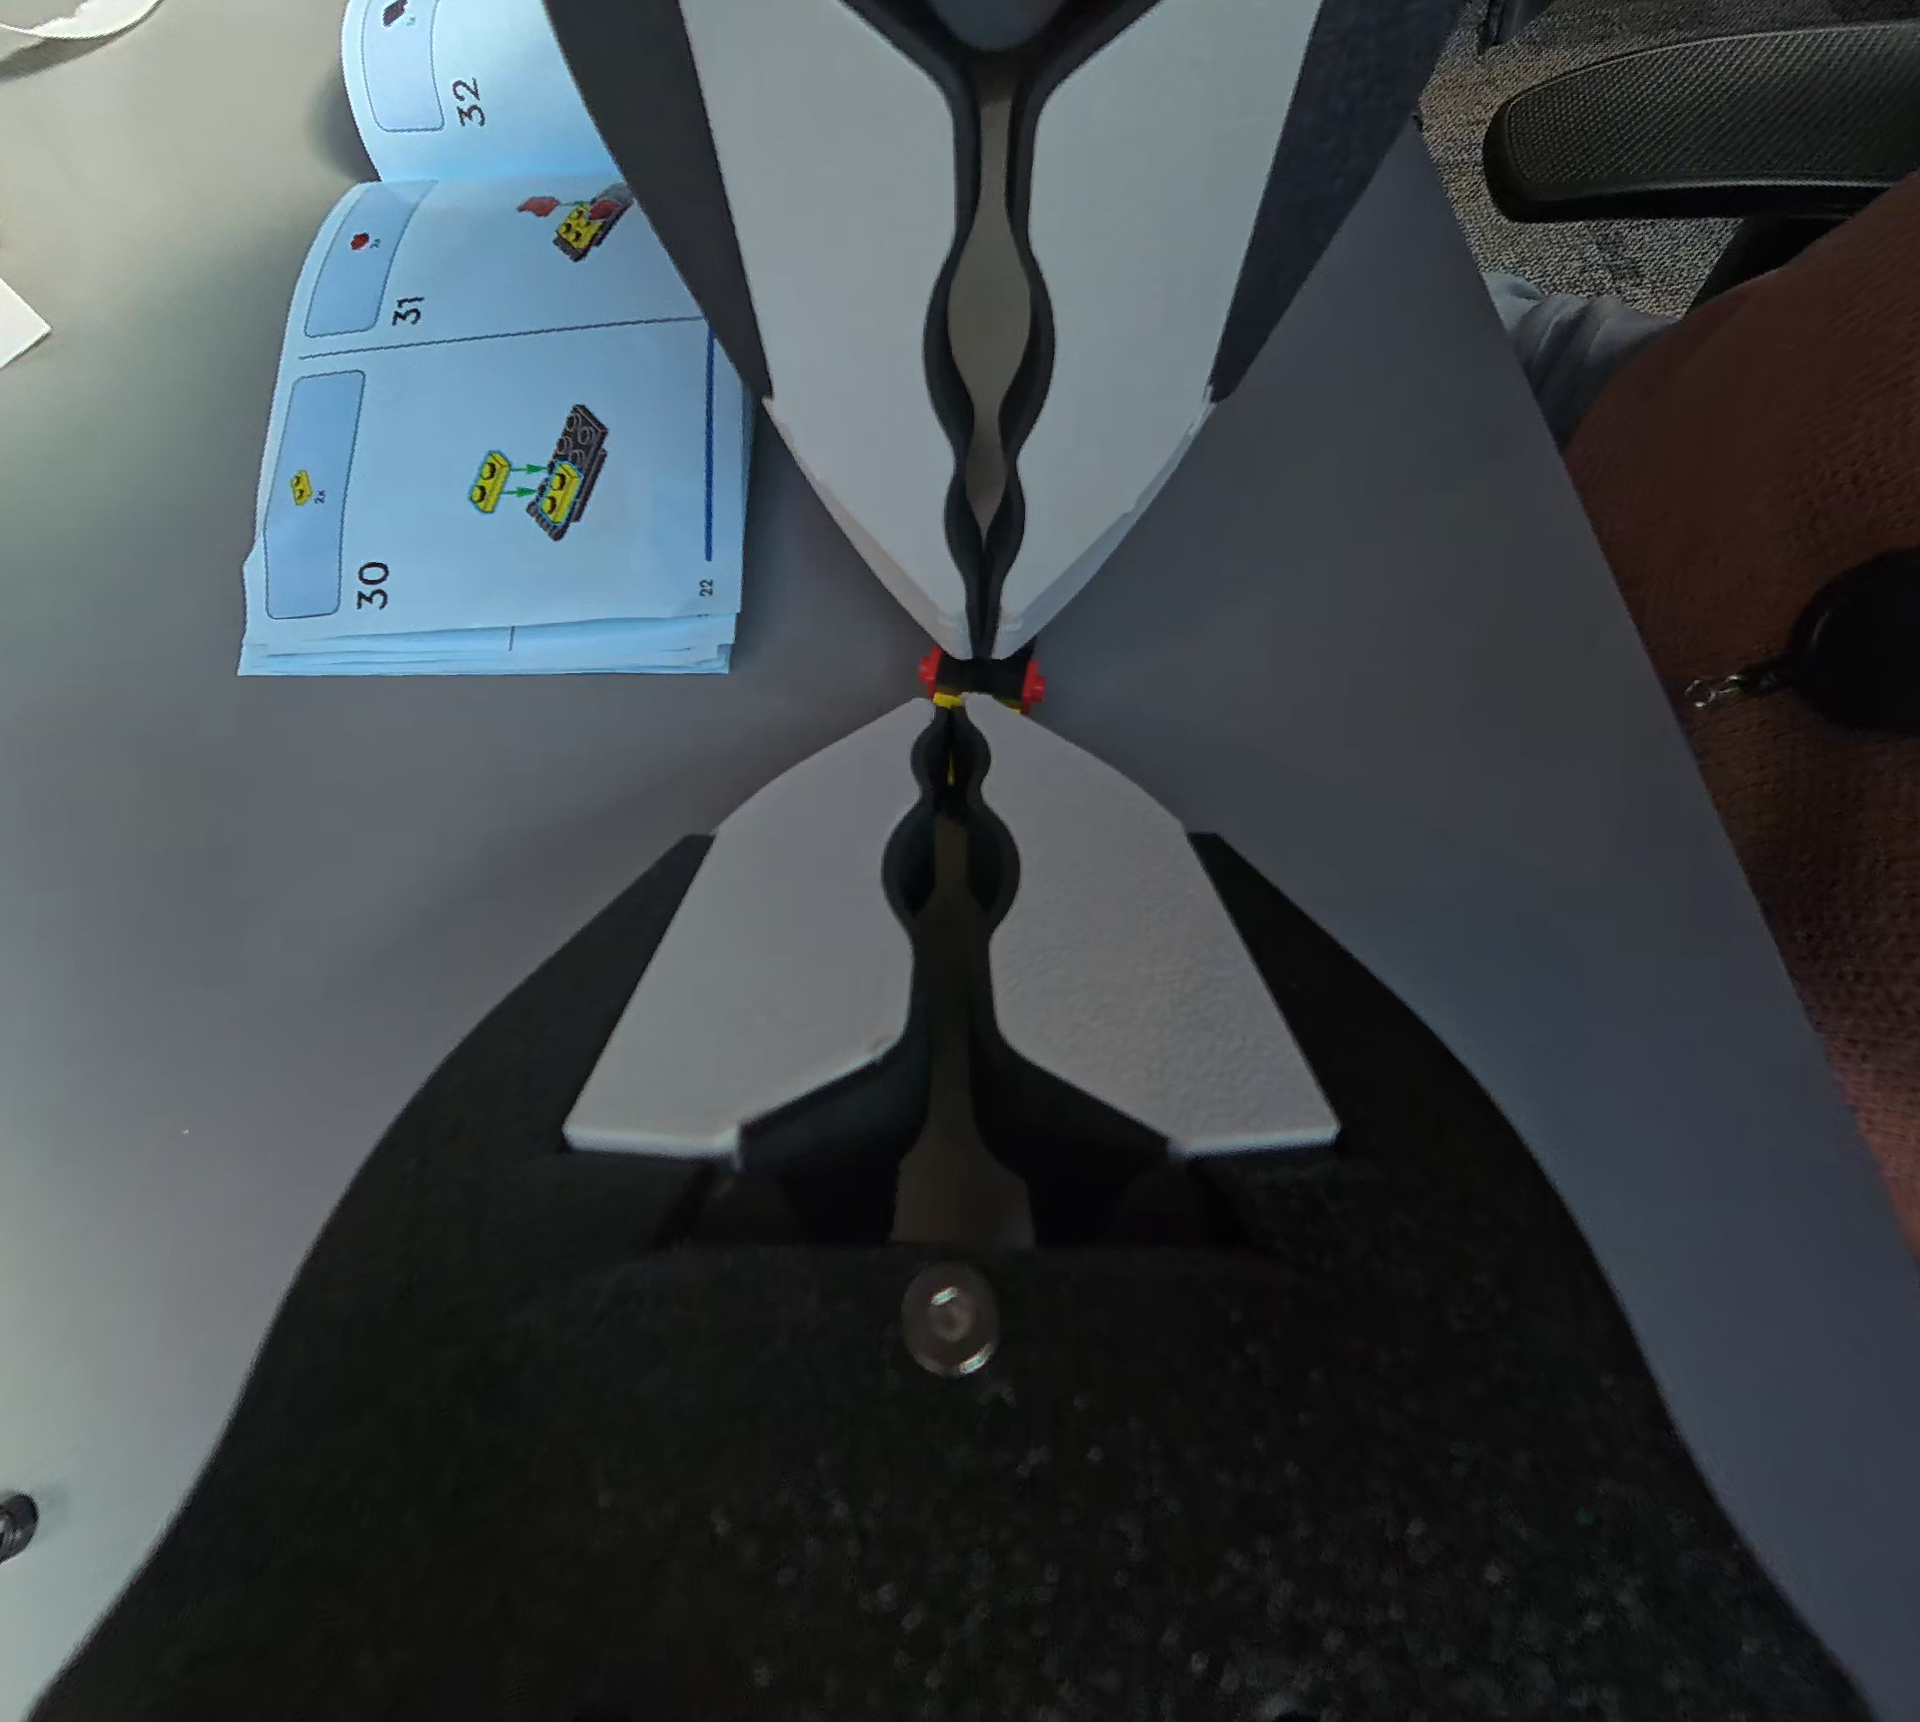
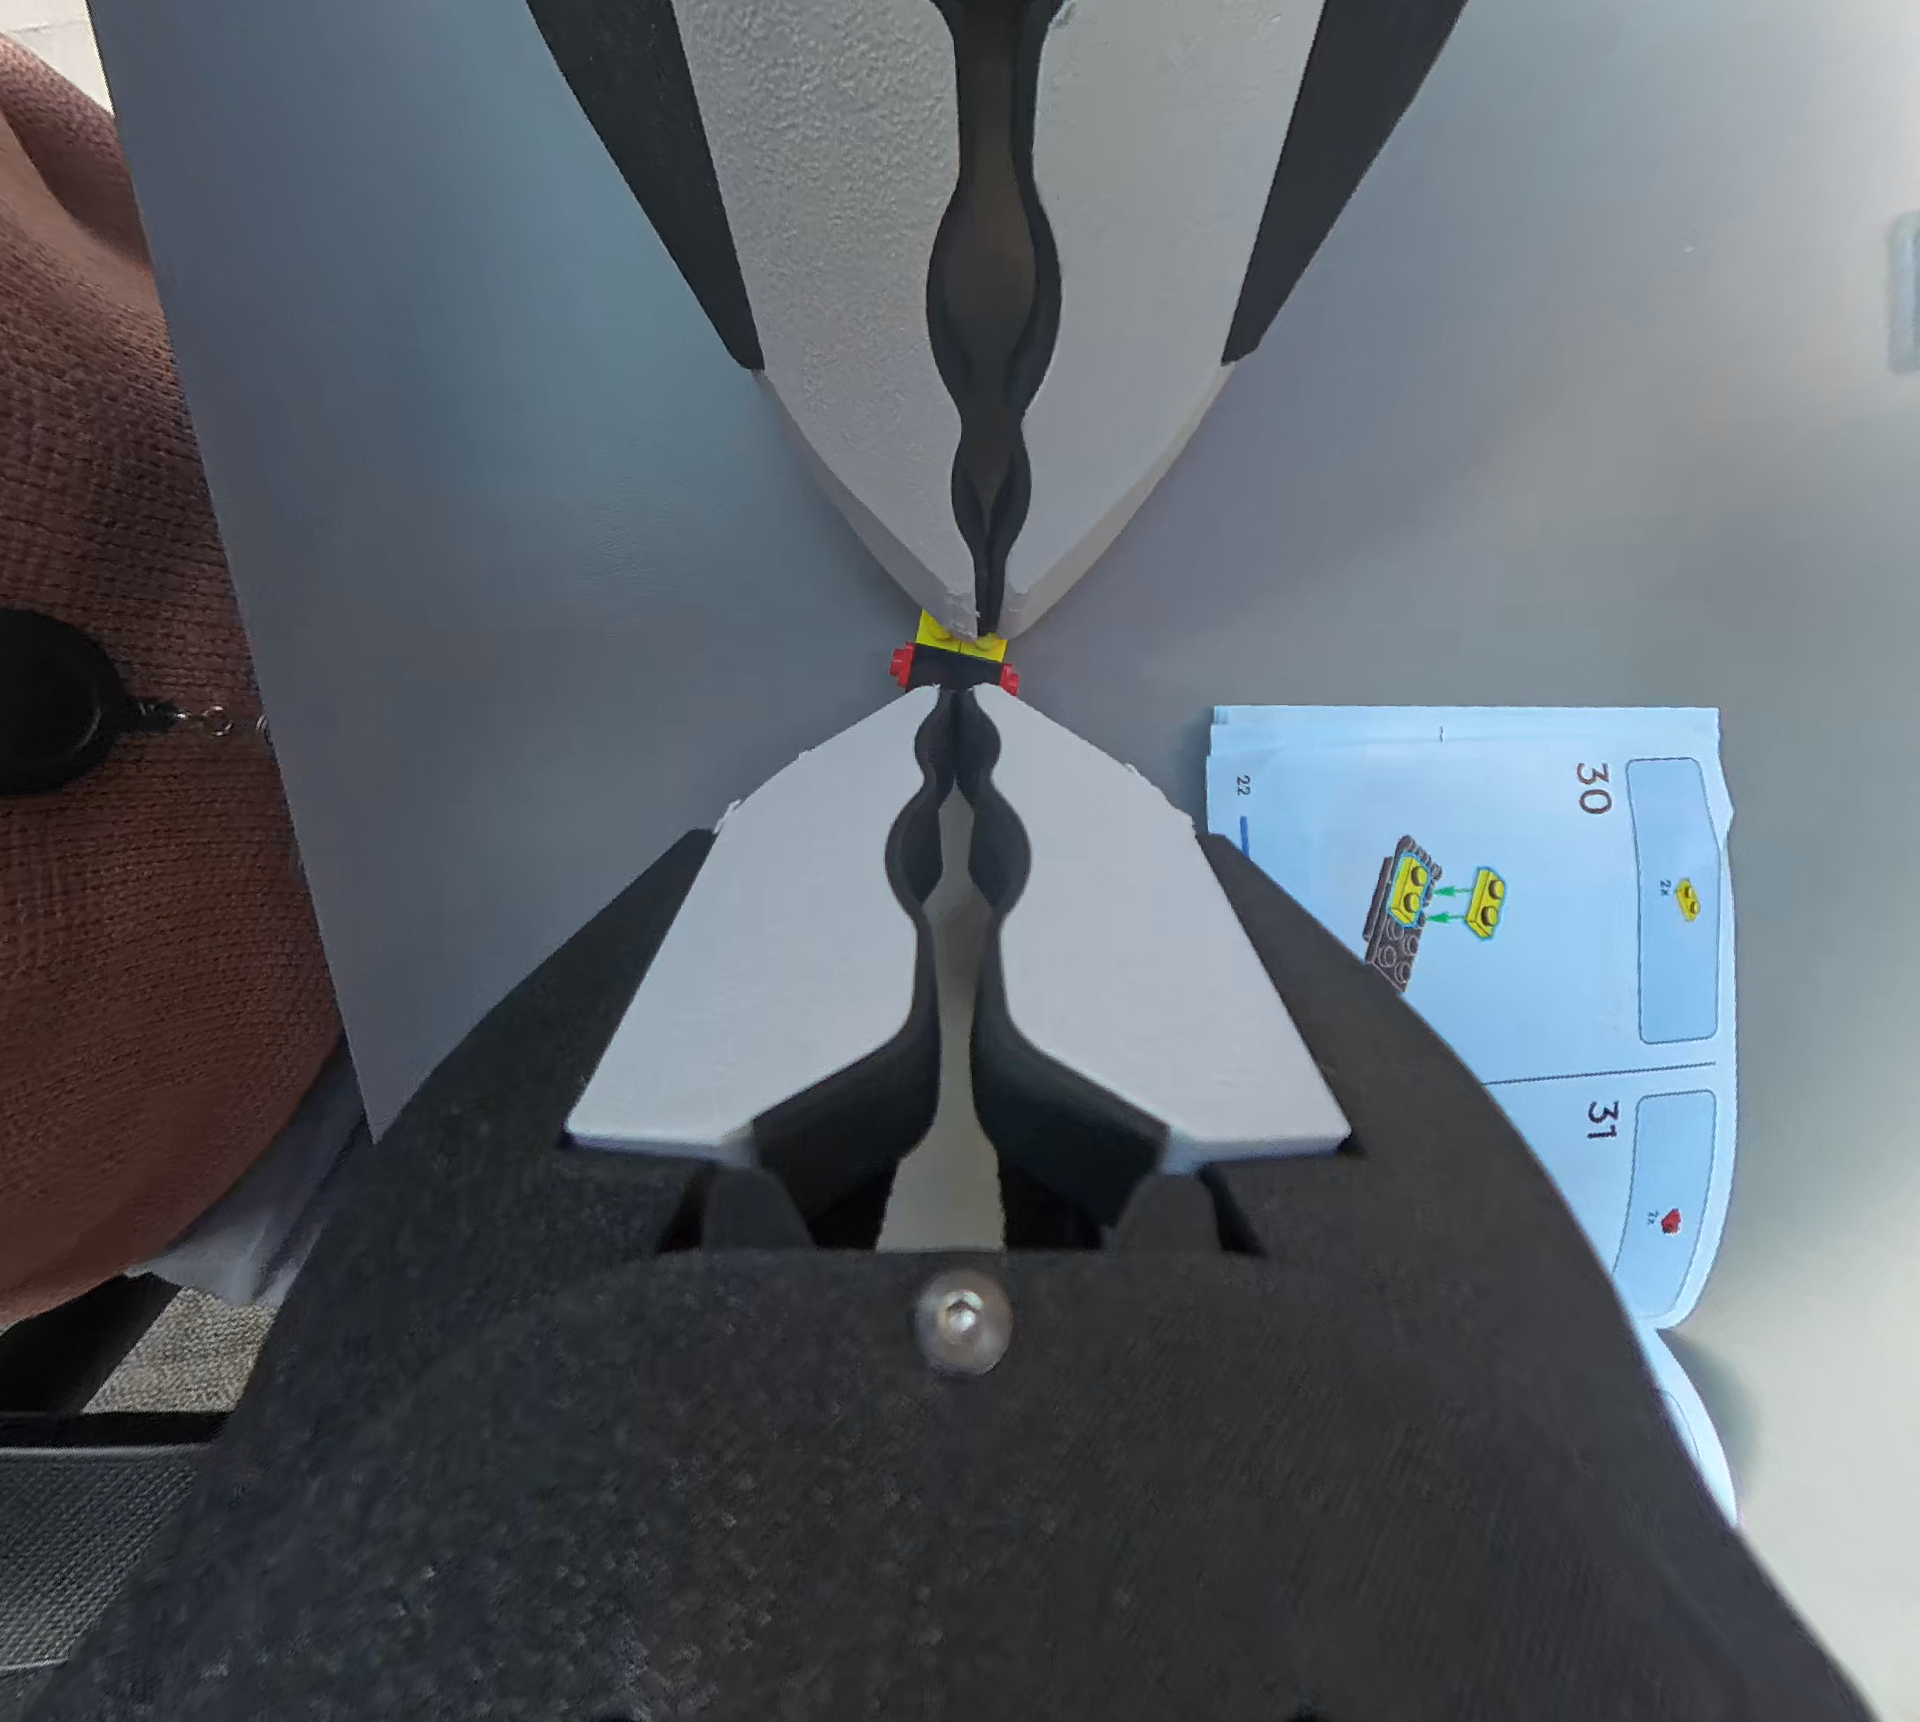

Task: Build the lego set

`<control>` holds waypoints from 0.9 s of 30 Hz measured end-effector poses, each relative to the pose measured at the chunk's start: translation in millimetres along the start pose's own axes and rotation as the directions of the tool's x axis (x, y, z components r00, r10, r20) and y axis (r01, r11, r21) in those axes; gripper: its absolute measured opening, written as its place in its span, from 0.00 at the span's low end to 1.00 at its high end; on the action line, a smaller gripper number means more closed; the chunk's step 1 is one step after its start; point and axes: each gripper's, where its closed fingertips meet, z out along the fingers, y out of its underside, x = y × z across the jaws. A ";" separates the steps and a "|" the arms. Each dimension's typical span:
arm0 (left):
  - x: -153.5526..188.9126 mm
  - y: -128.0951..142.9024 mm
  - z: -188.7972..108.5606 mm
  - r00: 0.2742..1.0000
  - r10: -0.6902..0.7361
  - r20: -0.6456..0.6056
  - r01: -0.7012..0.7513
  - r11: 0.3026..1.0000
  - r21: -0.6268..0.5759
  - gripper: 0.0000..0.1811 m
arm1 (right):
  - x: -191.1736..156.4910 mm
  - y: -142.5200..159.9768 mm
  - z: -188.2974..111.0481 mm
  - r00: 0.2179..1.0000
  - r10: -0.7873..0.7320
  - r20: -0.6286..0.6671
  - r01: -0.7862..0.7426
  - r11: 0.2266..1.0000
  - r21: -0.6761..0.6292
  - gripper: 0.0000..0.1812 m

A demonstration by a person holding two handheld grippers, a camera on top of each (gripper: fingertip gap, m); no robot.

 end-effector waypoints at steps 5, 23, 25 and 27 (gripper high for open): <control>-0.3 0.6 -0.6 1.000 -0.004 0.001 0.004 1.000 -0.001 0.00 | 0.3 -0.7 0.4 1.000 -0.009 -0.006 0.009 1.000 -0.016 0.00; -12.9 -12.0 -26.5 0.998 -0.032 0.052 0.027 0.995 0.100 0.03 | 8.3 31.9 -82.1 0.921 0.346 -0.178 -0.236 0.859 0.454 0.00; -17.0 -15.4 -39.2 0.996 -0.051 0.070 0.042 0.990 0.135 0.04 | 7.0 46.4 -100.1 0.895 0.397 -0.204 -0.234 0.807 0.542 0.00; -16.6 -20.2 -49.0 0.994 -0.067 0.082 0.052 0.983 0.175 0.06 | 3.4 56.3 -114.9 0.876 0.447 -0.180 -0.249 0.740 0.625 0.00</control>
